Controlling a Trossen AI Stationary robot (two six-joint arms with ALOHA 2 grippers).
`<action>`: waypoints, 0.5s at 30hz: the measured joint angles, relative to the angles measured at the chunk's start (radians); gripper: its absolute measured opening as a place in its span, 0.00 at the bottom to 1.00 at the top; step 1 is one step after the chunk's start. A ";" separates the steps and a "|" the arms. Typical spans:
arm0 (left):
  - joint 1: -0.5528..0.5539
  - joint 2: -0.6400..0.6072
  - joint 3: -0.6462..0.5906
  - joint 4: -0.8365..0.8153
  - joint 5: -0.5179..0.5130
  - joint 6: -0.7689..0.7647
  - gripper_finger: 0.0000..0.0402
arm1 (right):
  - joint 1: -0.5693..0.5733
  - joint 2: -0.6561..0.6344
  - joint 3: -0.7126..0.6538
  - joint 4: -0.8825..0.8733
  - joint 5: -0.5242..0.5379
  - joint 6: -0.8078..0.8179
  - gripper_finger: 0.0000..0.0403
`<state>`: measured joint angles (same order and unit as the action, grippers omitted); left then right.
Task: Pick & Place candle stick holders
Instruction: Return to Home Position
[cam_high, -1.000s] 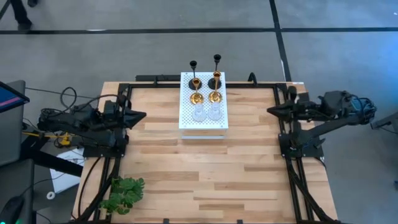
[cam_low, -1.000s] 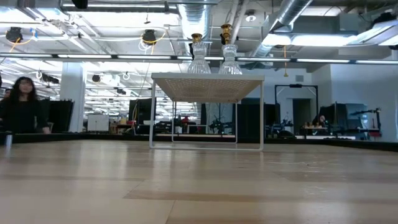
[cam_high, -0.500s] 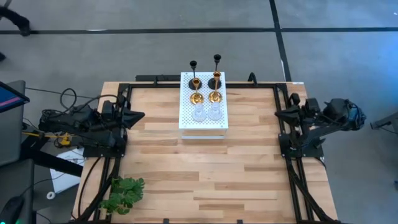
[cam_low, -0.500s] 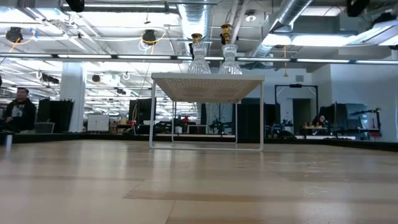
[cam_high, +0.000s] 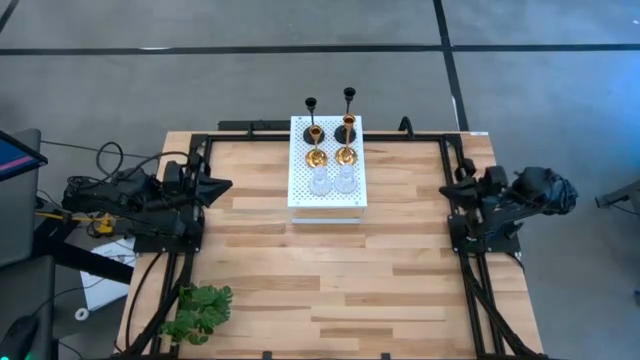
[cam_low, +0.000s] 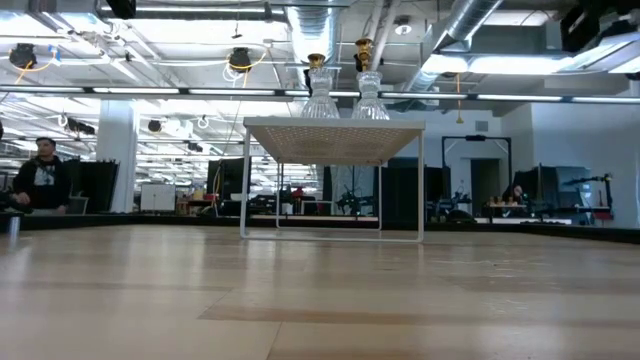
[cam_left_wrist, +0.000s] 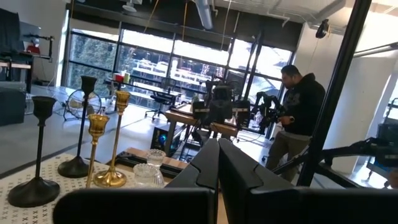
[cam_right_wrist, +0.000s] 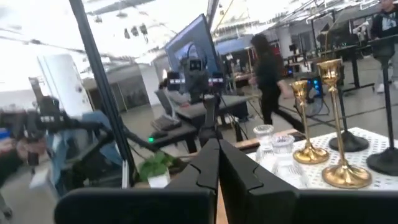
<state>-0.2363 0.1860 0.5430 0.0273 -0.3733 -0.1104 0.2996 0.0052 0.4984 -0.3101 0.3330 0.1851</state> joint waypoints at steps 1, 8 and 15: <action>0.000 0.000 0.000 0.000 0.000 0.000 0.01 | 0.000 0.000 -0.011 0.019 0.001 0.011 0.00; 0.000 0.000 0.000 0.000 0.005 0.000 0.01 | 0.000 -0.001 -0.171 0.139 0.001 0.033 0.00; 0.000 0.000 0.000 0.000 0.005 0.000 0.01 | 0.001 -0.001 -0.384 0.248 0.004 0.081 0.00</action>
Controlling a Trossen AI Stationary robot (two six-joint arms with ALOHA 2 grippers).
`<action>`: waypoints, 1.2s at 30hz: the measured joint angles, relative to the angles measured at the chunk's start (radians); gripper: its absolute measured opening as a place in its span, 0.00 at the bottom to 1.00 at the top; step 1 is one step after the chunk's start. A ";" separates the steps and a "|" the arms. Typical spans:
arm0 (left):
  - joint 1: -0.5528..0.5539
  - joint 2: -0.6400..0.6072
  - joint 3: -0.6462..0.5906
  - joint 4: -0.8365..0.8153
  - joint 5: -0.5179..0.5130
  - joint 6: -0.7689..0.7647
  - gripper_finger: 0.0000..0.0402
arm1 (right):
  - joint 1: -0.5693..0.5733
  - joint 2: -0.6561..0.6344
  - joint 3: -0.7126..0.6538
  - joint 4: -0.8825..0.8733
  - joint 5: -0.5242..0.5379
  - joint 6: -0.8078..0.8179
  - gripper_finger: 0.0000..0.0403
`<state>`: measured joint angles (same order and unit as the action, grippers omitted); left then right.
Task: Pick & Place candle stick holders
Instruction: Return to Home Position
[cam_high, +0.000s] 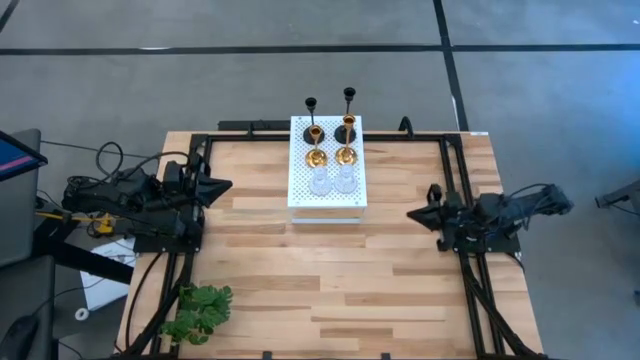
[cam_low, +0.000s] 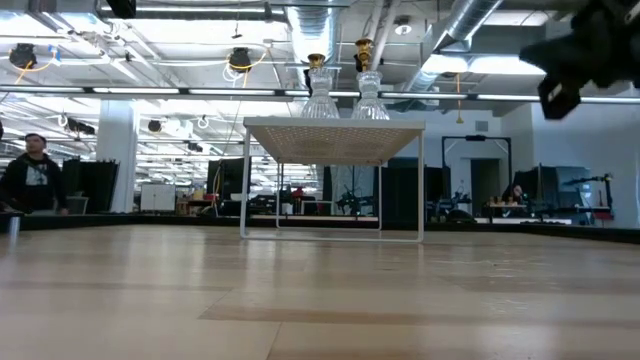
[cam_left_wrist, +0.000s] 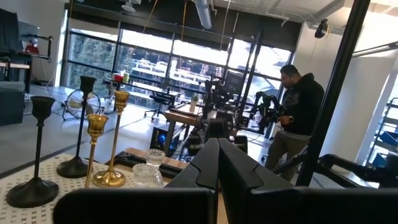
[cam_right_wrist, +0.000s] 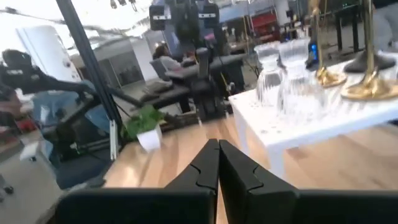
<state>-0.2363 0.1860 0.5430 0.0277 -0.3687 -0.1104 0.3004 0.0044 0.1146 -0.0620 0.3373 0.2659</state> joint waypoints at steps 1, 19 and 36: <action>0.000 0.000 0.000 0.000 0.000 0.000 0.01 | 0.000 0.000 -0.028 0.030 0.000 0.013 0.00; 0.000 0.000 0.000 -0.001 0.000 -0.002 0.01 | -0.001 0.009 -0.108 0.119 -0.049 -0.032 0.00; 0.000 -0.192 0.007 -0.309 0.055 0.039 0.01 | -0.001 0.009 -0.108 0.120 -0.049 -0.029 0.00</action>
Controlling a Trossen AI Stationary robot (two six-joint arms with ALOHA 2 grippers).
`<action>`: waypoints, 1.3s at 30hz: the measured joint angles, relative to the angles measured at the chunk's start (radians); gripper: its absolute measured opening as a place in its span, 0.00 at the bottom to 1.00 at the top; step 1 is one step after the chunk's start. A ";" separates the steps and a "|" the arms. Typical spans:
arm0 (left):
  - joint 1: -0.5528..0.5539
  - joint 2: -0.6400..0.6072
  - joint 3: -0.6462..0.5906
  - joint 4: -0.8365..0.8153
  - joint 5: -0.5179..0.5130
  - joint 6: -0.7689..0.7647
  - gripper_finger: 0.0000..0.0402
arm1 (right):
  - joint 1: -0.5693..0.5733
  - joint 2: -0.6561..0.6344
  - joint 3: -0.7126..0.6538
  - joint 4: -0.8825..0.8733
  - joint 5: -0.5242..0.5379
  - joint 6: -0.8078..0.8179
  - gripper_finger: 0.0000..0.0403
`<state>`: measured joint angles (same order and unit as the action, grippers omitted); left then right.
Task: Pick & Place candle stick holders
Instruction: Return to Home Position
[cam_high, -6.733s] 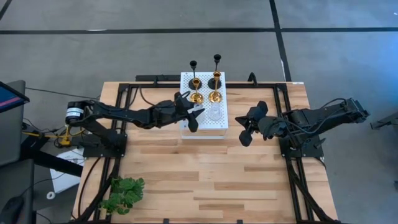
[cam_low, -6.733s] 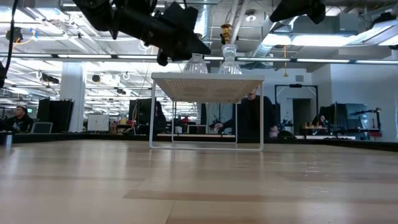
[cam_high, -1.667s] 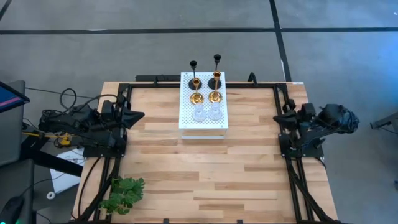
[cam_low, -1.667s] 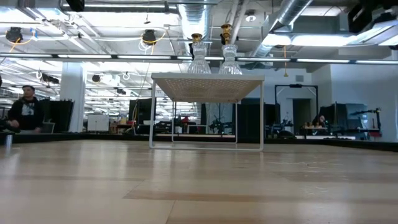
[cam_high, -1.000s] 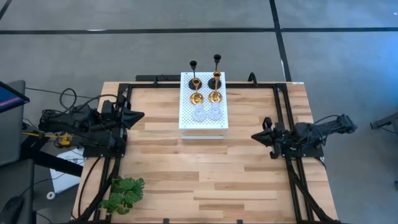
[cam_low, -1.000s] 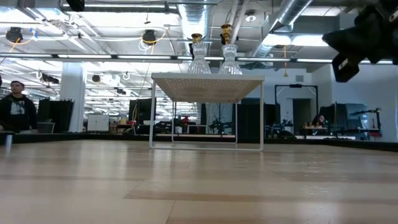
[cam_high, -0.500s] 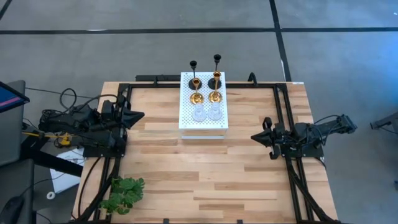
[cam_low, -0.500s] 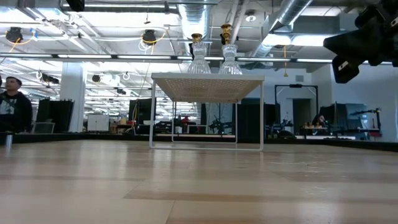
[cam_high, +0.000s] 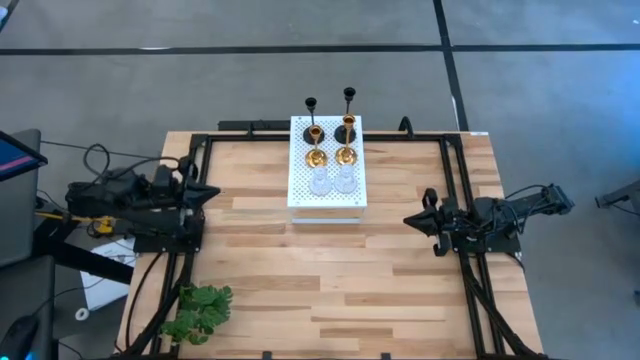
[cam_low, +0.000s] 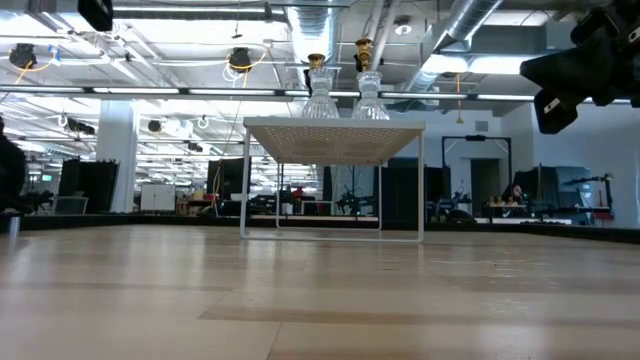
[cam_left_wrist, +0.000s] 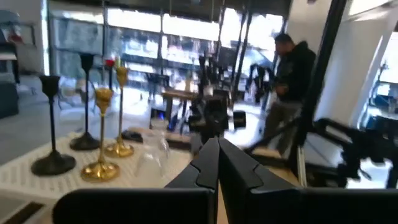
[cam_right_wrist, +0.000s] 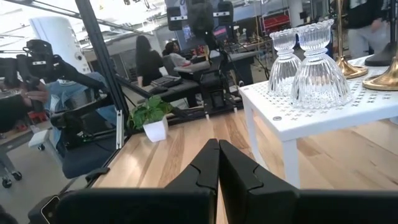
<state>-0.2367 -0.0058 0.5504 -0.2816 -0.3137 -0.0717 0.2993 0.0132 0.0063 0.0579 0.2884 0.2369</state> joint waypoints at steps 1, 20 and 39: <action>0.000 0.005 0.024 -0.039 0.006 -0.007 0.01 | 0.000 0.000 0.000 0.000 0.000 0.000 0.00; 0.000 0.007 -0.147 -0.065 0.315 0.022 0.01 | 0.000 0.000 -0.001 0.001 0.002 0.000 0.00; 0.000 0.006 -0.497 0.219 0.331 -0.045 0.01 | 0.000 0.000 -0.001 0.000 0.001 0.000 0.00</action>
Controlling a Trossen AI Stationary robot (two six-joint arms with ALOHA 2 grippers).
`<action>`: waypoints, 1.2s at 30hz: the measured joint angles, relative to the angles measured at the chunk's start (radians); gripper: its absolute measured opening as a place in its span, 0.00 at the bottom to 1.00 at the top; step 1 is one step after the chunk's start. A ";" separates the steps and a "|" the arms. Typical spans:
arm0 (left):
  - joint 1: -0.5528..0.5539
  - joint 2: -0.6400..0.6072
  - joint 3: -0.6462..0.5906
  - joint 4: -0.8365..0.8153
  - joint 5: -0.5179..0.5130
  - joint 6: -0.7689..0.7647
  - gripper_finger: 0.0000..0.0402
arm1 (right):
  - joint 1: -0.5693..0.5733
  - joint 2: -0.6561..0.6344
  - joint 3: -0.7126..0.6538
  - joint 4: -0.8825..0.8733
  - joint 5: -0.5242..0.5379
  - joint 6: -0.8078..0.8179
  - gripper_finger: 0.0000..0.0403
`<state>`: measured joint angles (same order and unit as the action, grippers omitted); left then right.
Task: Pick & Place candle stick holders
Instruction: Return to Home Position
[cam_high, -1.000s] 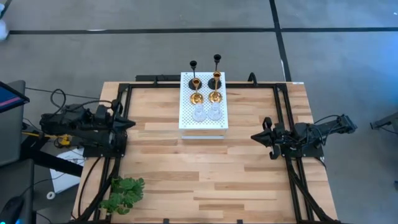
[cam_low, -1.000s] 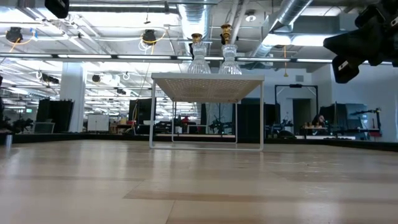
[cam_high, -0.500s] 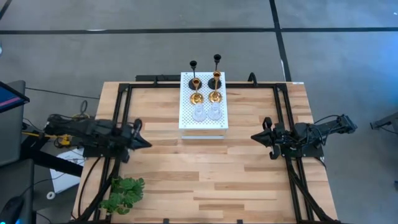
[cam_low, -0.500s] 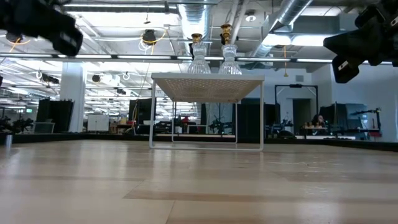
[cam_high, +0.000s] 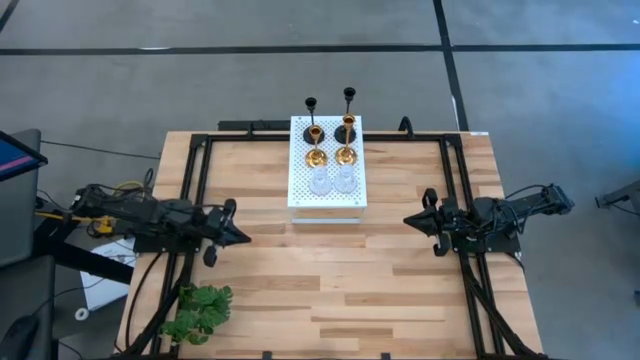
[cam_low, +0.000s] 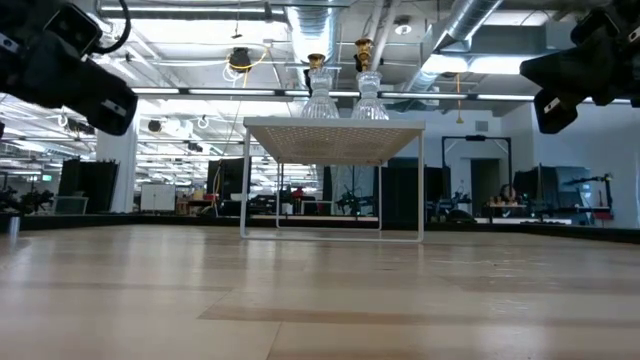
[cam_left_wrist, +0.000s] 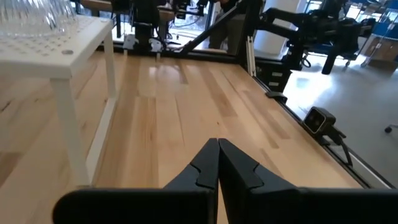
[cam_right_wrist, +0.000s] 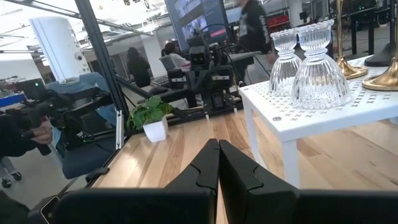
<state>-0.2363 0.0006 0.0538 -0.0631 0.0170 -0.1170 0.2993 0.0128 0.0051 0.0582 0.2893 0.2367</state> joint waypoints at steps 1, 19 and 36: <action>0.000 0.000 -0.005 0.001 0.000 -0.001 0.01 | 0.000 0.000 0.000 0.000 0.000 0.000 0.00; 0.000 0.011 -0.018 0.005 -0.001 0.005 0.01 | 0.000 0.000 0.000 0.000 0.000 0.000 0.00; 0.000 0.011 -0.018 0.012 -0.001 0.007 0.01 | 0.000 0.000 0.000 0.000 0.000 0.000 0.00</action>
<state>-0.2363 0.0113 0.0360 -0.0510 0.0158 -0.1101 0.2996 0.0128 0.0048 0.0582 0.2893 0.2367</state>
